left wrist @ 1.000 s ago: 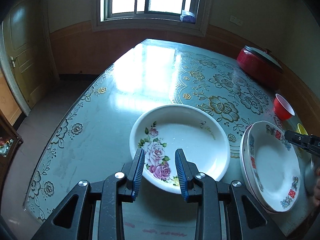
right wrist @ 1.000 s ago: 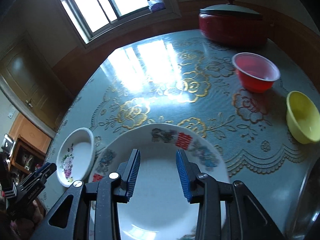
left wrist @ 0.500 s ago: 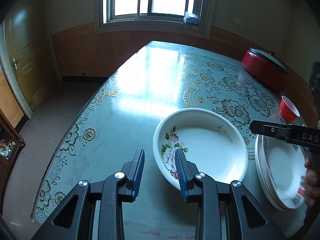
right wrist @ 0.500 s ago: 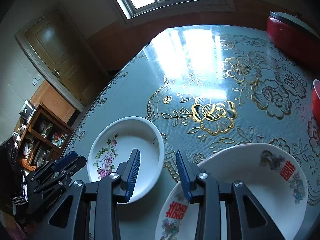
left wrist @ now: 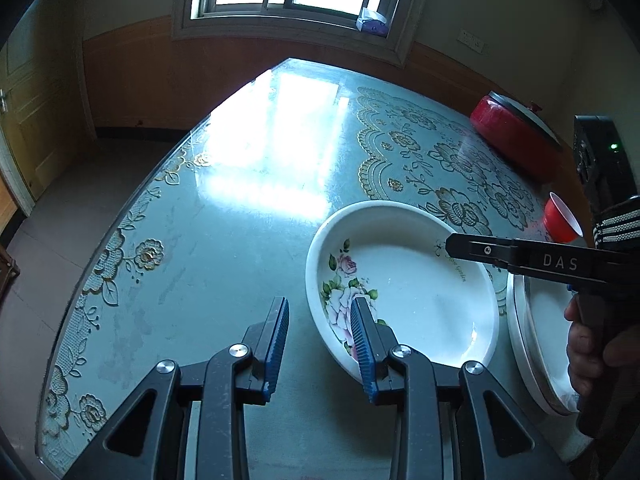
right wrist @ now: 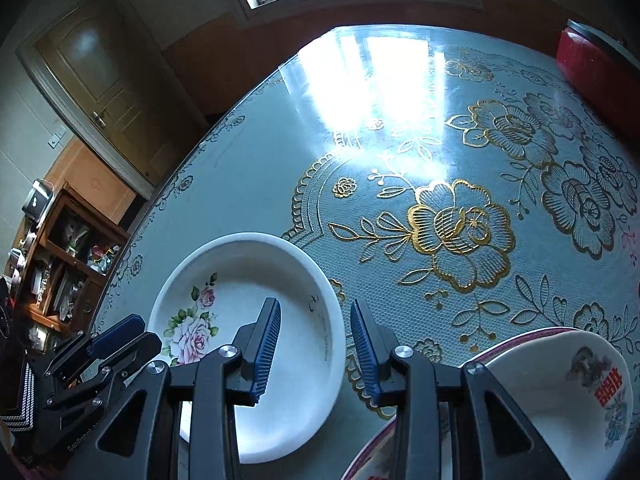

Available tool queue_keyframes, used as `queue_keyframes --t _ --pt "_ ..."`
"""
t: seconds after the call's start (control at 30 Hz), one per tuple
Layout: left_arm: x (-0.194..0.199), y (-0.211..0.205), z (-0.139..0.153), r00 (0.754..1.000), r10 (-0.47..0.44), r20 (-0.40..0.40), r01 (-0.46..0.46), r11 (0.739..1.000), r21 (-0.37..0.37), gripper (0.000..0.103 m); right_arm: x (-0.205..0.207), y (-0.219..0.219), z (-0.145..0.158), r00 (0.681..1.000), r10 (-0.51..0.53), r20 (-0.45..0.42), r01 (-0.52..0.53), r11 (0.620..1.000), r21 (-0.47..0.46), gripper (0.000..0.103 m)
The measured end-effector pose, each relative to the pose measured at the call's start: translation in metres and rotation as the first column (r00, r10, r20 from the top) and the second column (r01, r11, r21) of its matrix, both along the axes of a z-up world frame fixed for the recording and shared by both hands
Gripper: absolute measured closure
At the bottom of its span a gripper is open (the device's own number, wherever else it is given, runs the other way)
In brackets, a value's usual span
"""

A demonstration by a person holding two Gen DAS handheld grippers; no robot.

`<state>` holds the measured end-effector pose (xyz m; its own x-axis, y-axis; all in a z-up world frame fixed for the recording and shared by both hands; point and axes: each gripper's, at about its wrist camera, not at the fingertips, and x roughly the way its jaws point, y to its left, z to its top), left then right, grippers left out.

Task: Organize plates and bowls
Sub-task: 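Grasp the rim of the pink-rose white bowl with the left gripper, then lift the pink-rose bowl and carry it toward the stacked plates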

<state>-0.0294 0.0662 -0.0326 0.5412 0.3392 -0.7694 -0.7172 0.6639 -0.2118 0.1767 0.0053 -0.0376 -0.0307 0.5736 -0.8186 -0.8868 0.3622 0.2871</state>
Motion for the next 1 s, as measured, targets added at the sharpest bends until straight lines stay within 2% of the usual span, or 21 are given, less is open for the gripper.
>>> queue_keyframes --t 0.23,0.33,0.5,0.6,0.8,1.0 --pt "0.007 0.007 -0.015 0.999 -0.033 -0.008 0.032 0.998 -0.062 0.071 -0.015 0.018 -0.012 0.997 0.051 0.057 -0.048 0.997 -0.057 0.071" --pt "0.011 0.005 -0.015 0.998 -0.060 -0.009 0.060 0.997 -0.052 0.070 -0.021 0.024 -0.017 0.993 0.092 0.071 -0.087 0.994 -0.070 0.080" --pt "0.006 0.004 -0.016 0.999 -0.040 -0.016 0.040 0.999 -0.027 0.077 -0.026 0.028 -0.019 0.990 0.120 0.079 -0.114 0.991 -0.069 0.080" --pt "0.006 0.003 -0.016 0.999 -0.027 -0.025 0.027 0.999 -0.019 0.077 -0.025 0.030 -0.021 0.988 0.138 0.064 -0.134 0.989 -0.064 0.078" --pt "0.008 -0.003 -0.016 0.999 -0.014 -0.047 0.015 1.000 0.014 0.075 -0.039 0.034 -0.023 0.976 0.187 0.112 -0.178 0.980 -0.084 0.074" --pt "0.004 -0.006 -0.017 0.999 0.024 -0.043 -0.022 0.999 0.040 0.075 -0.040 0.027 -0.023 0.977 0.179 0.112 -0.173 0.983 -0.066 0.079"
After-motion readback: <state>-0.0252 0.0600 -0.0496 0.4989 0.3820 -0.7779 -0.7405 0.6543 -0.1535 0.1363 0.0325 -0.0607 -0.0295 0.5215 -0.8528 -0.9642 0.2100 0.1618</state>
